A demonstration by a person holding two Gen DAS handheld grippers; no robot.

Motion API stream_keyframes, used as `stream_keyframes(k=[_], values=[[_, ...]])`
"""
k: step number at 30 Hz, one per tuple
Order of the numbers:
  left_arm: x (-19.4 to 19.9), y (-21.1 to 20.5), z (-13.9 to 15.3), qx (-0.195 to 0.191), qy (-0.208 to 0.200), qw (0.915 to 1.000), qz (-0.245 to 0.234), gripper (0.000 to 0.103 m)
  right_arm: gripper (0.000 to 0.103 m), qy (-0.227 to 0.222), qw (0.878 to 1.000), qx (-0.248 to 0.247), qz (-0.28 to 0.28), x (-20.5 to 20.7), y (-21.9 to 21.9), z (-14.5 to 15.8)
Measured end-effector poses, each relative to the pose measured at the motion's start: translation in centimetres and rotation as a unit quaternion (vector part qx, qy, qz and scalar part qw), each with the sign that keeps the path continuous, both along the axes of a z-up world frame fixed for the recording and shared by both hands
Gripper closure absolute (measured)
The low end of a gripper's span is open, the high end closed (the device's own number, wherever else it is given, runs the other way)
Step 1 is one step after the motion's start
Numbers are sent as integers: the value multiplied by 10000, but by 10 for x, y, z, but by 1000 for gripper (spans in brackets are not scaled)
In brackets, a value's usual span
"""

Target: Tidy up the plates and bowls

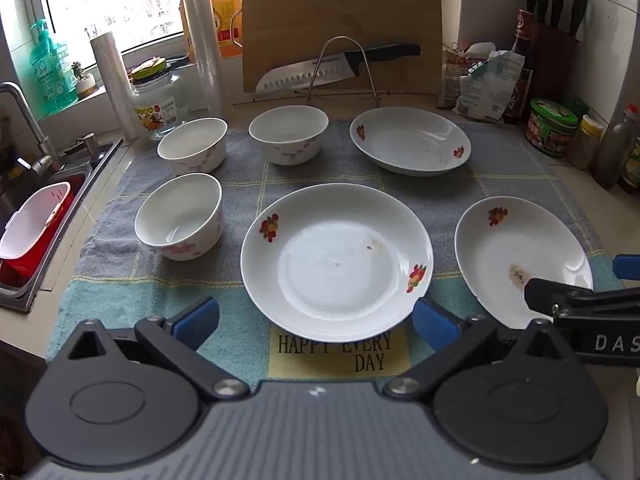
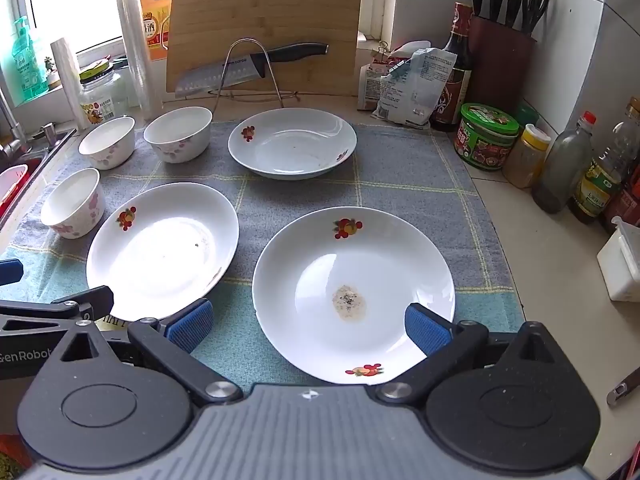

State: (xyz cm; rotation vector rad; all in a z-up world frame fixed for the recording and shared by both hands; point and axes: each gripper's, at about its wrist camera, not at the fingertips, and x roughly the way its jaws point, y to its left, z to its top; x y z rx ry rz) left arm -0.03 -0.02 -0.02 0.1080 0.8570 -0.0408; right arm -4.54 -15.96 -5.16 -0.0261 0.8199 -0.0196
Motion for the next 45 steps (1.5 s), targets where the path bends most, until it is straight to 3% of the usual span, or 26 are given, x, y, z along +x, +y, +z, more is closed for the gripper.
stream_keyframes(k=[45], values=[[-5,8,9,-88,51,9999,132,1,0,-92,9999,-2,70,-6,5,8]])
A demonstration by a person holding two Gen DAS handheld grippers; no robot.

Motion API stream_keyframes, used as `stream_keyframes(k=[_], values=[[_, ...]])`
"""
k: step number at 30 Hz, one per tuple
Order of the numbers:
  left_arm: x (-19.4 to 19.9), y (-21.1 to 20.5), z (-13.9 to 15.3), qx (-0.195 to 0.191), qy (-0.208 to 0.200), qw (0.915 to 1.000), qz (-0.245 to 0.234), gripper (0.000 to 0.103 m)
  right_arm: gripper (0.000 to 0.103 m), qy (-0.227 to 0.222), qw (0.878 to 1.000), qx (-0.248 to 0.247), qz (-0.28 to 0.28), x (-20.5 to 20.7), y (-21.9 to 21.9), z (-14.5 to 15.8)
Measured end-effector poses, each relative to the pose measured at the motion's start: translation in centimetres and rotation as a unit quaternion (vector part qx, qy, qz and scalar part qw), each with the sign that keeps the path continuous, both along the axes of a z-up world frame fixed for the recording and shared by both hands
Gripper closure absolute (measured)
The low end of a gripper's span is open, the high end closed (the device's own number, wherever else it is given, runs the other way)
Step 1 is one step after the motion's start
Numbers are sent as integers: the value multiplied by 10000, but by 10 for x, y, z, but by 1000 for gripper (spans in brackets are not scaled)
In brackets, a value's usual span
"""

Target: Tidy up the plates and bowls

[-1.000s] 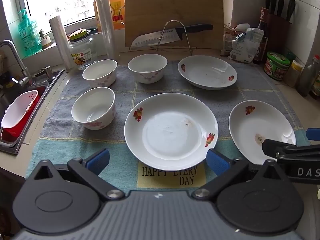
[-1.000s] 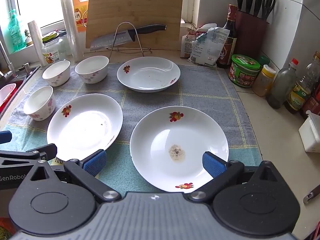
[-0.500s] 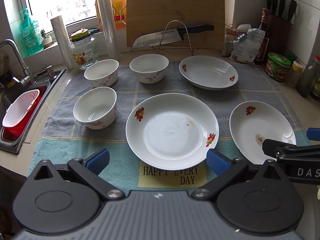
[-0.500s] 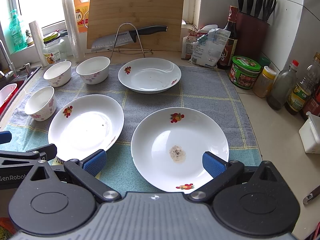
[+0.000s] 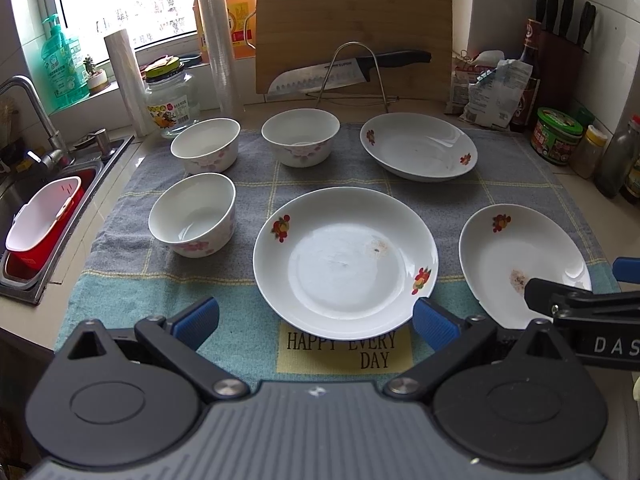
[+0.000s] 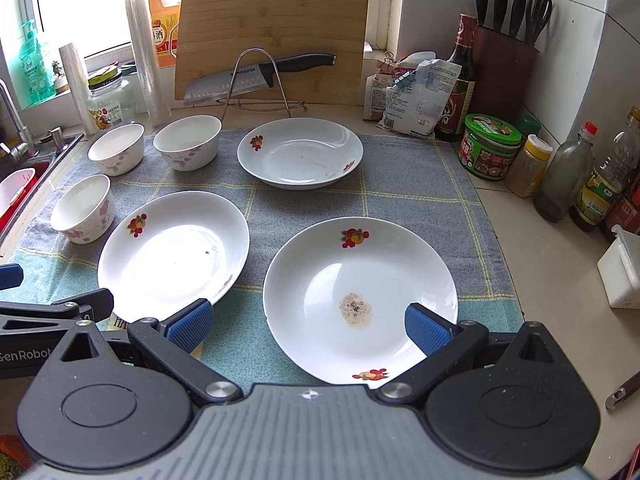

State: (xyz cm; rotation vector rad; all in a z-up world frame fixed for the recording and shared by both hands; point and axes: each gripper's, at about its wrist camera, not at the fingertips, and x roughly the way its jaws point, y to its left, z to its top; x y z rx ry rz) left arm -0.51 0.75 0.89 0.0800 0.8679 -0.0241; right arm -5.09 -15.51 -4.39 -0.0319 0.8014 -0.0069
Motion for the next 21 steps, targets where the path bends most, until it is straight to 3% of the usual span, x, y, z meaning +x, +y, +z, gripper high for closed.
stream_keyframes(k=[21], values=[[2,3,2,-50,22,10000,28,1,0,-21,10000,-26,7,0,2,3]])
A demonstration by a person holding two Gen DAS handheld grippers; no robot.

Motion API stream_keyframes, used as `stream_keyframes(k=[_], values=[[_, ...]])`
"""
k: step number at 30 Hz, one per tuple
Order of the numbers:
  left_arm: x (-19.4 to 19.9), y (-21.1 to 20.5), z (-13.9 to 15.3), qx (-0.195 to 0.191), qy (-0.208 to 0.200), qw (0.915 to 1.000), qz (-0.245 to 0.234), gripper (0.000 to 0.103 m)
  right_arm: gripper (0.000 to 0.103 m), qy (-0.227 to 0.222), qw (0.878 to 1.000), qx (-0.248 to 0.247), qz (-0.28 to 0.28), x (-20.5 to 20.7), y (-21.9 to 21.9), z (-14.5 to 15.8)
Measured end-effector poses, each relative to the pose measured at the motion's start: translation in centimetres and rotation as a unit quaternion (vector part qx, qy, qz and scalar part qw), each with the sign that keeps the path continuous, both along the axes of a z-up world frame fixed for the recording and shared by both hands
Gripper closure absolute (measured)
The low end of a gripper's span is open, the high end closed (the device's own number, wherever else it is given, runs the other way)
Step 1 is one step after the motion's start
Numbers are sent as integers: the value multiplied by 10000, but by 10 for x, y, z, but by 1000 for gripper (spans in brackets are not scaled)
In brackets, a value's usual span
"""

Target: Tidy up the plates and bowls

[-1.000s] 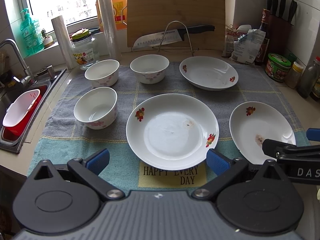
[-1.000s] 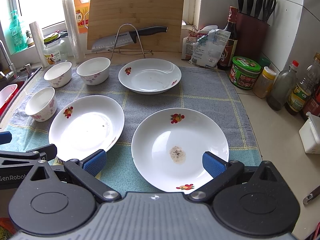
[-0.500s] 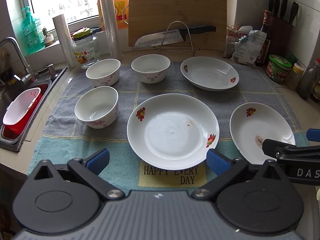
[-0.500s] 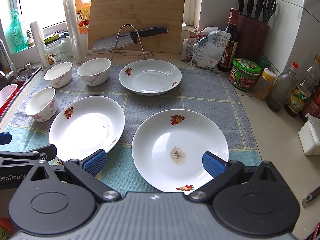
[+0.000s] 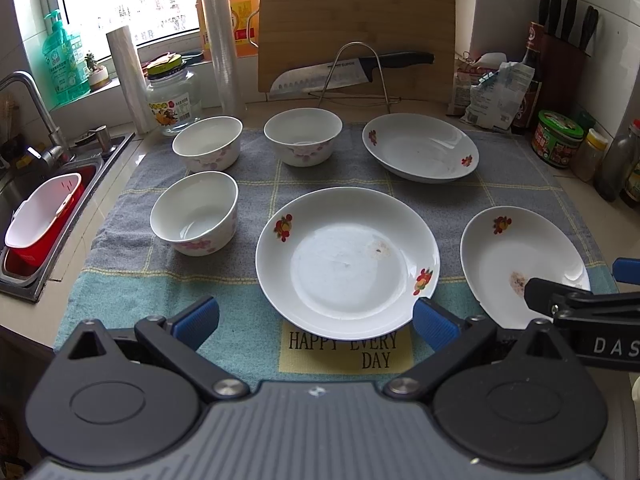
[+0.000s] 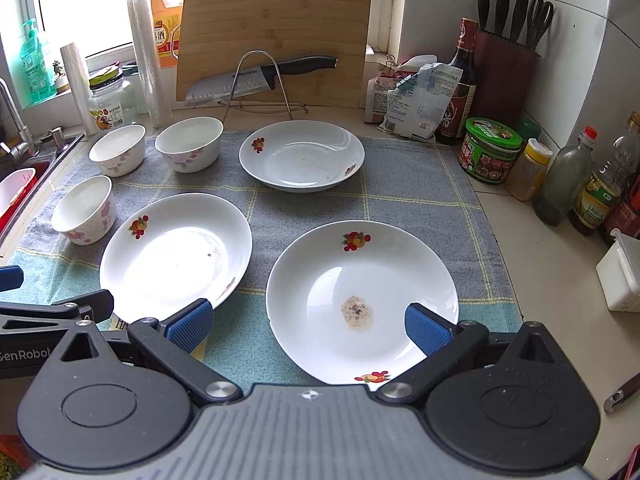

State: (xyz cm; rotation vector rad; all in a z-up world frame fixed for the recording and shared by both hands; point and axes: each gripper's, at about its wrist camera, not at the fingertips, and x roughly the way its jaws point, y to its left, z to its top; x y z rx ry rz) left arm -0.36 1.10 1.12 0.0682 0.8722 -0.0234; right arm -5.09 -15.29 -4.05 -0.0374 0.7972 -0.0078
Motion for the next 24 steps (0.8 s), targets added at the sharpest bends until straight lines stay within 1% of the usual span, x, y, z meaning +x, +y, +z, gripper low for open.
stream_keyframes(k=[24], values=[[-2,9,0,-89,19,10000,-21,1,0,-65,9999,-86,-60,-6,9,1]])
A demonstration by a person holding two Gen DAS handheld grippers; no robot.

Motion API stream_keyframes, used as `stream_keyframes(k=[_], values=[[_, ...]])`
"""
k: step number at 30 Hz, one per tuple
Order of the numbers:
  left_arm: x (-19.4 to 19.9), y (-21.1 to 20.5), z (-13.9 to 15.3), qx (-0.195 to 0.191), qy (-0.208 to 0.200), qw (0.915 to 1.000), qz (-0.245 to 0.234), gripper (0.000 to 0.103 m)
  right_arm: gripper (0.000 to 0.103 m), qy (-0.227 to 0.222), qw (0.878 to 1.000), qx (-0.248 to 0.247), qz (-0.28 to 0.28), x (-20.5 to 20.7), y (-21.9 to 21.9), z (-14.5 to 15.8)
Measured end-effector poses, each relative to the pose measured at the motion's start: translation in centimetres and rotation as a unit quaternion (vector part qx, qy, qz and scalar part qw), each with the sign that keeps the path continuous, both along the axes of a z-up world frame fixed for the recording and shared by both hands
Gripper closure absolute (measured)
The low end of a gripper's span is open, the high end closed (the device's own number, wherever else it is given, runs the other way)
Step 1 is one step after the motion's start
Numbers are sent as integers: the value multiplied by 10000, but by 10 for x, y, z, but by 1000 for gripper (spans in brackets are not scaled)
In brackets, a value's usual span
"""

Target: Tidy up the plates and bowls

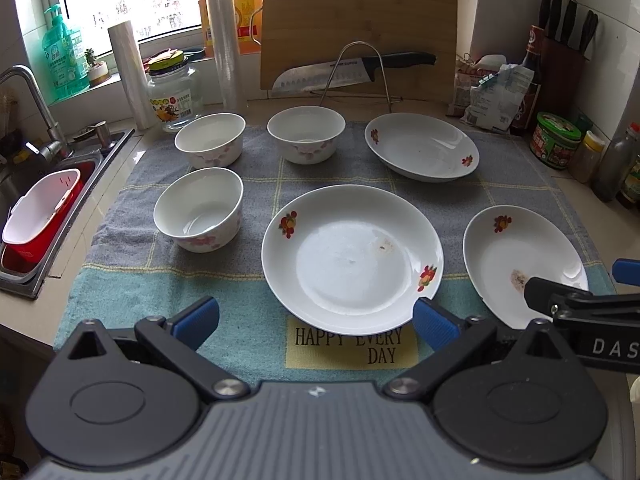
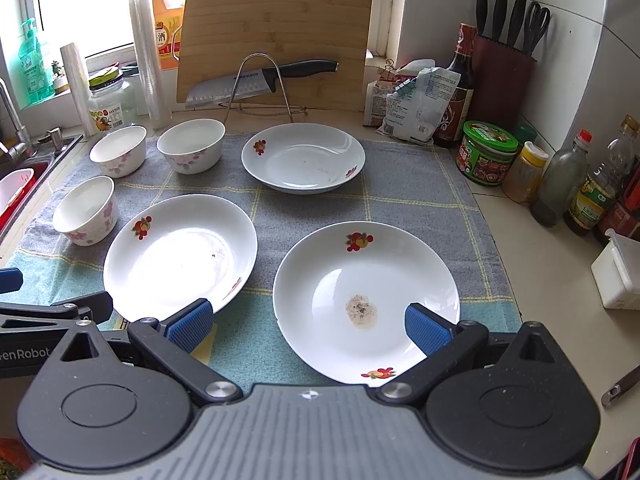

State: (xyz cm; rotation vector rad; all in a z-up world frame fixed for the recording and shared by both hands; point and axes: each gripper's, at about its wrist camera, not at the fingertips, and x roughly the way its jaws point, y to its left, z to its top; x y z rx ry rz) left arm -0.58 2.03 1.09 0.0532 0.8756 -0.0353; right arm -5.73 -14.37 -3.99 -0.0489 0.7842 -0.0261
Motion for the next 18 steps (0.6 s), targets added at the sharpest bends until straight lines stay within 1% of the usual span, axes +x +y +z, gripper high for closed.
stream_keyframes(k=[10,18], values=[[0,8,1,-95,-44,9999,-74,1,0,-95,9999,-68,-75,-5,9,2],[0,20,-1,-262,-137,9992,-274,1,0,-251,9996,-91,-83,-11,17,4]])
